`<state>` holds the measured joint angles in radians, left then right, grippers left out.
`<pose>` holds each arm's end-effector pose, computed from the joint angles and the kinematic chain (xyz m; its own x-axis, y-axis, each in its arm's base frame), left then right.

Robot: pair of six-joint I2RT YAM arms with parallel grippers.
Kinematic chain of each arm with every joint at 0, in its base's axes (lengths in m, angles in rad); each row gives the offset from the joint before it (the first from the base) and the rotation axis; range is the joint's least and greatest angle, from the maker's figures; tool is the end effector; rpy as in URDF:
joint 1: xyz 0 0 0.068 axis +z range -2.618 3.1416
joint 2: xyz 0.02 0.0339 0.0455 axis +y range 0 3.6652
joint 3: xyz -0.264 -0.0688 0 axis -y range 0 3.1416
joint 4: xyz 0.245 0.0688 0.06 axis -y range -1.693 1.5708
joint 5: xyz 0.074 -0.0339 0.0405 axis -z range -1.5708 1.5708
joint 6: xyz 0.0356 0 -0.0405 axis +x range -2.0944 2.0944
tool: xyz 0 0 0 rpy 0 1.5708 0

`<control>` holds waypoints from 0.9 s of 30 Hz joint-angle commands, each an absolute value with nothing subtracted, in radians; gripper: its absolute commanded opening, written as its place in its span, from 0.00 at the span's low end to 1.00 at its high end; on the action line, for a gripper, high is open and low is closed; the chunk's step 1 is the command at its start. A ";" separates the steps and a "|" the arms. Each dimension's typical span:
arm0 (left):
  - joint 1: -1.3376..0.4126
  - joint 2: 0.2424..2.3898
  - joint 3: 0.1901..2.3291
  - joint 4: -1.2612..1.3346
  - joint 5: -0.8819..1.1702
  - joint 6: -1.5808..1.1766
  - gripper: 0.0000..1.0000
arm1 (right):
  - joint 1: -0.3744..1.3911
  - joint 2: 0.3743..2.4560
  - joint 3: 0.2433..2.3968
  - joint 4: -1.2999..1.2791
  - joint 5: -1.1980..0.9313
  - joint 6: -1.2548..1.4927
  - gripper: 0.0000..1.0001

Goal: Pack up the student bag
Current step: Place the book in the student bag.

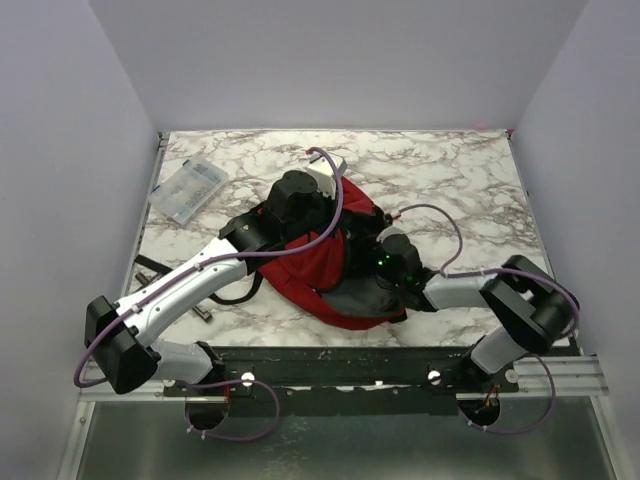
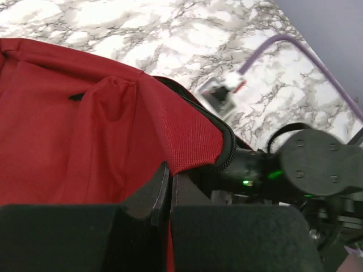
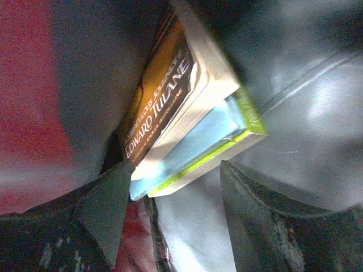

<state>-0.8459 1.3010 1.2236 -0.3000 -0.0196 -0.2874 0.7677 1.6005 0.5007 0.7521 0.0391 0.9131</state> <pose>0.1997 -0.2244 0.3684 -0.4430 0.0728 -0.8935 0.6369 0.7270 -0.2566 0.2136 0.2042 0.1490 -0.6781 0.4445 -0.5853 -0.2140 0.6424 0.7359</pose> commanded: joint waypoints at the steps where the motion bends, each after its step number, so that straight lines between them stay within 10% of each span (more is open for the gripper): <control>1: -0.816 1.324 1.281 -0.348 0.022 -0.306 0.00 | 0.741 1.389 0.496 0.491 0.031 0.812 0.70; 7: -0.805 1.385 1.306 -0.360 0.147 -0.341 0.00 | 0.740 1.040 0.522 -0.110 0.046 0.714 0.84; 14: -0.802 1.440 1.360 -0.415 0.252 -0.379 0.01 | 0.774 0.751 0.501 -0.223 -0.147 0.720 0.86; 22: -0.799 1.379 1.401 -0.535 0.265 -0.354 0.63 | 0.808 0.636 0.522 -0.128 -0.388 0.702 0.82; 23: -0.794 1.358 1.392 -0.552 0.252 -0.344 0.84 | 0.810 0.648 0.542 -0.134 -0.411 0.695 0.82; 27: -0.753 1.247 1.308 -0.584 0.186 -0.343 0.92 | 0.813 0.767 0.595 -0.147 -0.418 0.730 0.79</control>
